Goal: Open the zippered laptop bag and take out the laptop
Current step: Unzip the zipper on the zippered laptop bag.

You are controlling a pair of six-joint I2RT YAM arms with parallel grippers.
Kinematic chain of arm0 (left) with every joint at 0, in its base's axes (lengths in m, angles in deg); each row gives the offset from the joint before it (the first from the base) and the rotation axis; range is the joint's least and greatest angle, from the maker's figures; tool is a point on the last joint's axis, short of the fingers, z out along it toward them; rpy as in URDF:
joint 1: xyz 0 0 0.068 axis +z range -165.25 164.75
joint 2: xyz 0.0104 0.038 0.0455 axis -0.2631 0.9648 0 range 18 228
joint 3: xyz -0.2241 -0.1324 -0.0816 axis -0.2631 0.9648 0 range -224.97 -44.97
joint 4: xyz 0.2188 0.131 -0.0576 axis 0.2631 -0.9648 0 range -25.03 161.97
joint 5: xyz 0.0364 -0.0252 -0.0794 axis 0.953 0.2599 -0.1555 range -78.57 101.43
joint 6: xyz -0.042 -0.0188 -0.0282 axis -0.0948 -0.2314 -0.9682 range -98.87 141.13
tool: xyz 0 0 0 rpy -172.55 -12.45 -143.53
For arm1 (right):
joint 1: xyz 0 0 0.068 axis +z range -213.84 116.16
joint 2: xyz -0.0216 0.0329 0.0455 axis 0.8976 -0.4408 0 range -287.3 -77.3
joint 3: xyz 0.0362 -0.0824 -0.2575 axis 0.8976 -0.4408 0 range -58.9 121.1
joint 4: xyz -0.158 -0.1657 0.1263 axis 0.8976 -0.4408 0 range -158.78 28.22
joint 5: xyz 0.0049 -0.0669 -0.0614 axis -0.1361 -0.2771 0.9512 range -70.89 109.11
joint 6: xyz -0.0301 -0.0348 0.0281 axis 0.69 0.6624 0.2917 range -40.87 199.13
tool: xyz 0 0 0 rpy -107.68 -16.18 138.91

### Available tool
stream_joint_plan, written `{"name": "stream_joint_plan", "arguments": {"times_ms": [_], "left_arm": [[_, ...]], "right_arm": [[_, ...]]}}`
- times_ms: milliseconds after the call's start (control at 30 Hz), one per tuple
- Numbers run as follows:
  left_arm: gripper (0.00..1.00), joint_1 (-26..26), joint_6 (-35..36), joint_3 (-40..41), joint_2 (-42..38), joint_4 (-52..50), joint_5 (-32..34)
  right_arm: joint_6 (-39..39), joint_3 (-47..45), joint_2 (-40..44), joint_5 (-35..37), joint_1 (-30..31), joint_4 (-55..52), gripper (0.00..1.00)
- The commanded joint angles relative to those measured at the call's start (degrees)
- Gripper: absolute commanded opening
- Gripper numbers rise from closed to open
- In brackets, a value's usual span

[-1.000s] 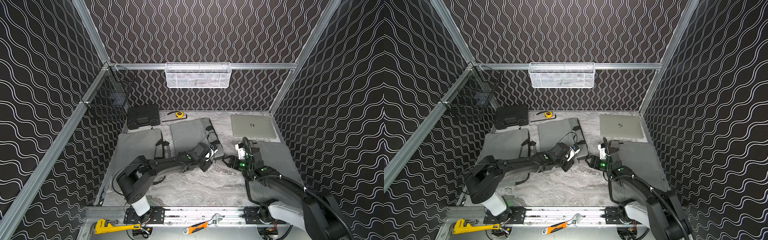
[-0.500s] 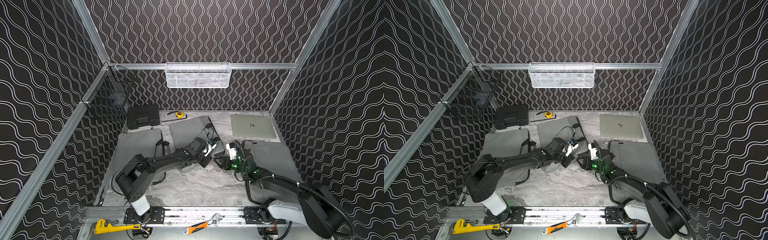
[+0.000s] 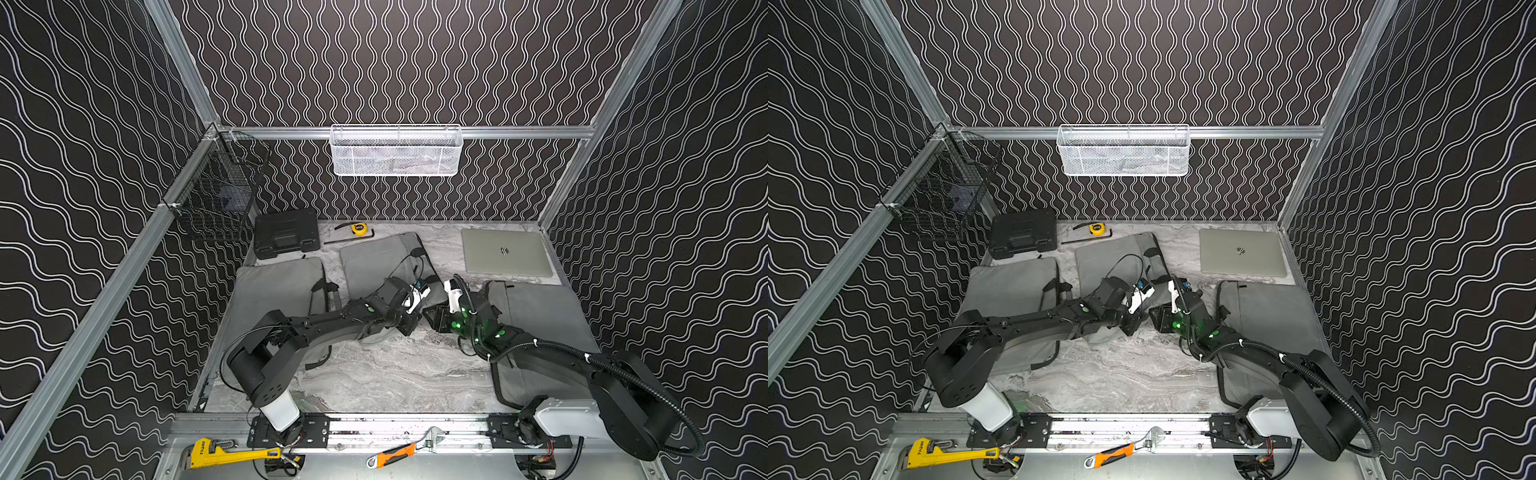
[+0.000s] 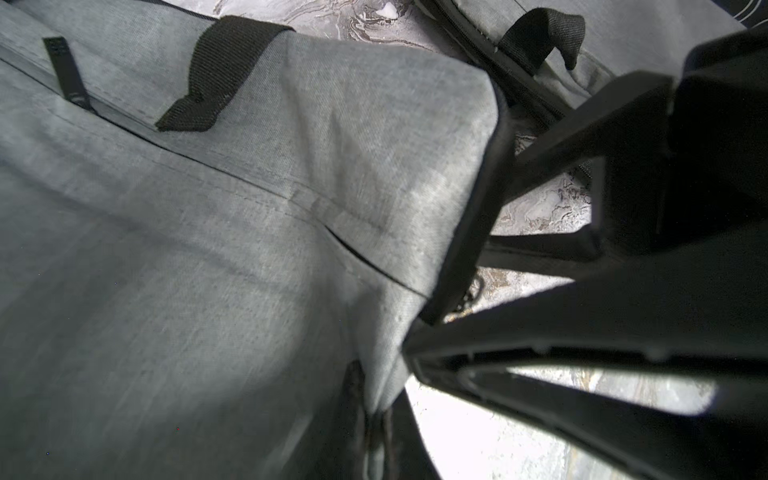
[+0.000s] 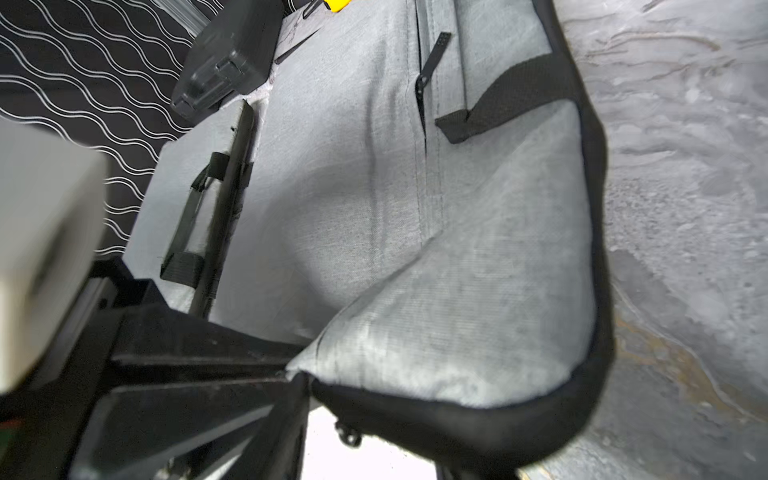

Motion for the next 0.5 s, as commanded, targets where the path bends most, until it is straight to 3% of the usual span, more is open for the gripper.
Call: {"name": "stream_joint_plan", "arguments": {"times_ms": [0, 200, 467], "left_arm": [[0.0, -0.03, -0.38, -0.91, -0.42, 2.22, -2.4], [0.0, -0.02, 1.15, -2.03, -1.62, 0.85, -1.63], [0.0, -0.07, 0.75, -0.42, -2.47, 1.02, -1.66]], "right_arm": [[3.17, 1.06, 0.19, 7.64, 1.27, -1.93, 0.43], [5.2, 2.23, -1.62, 10.05, 3.28, -3.34, 0.36], [4.63, 5.01, -6.67, 11.14, 4.01, -4.44, 0.43]]}}
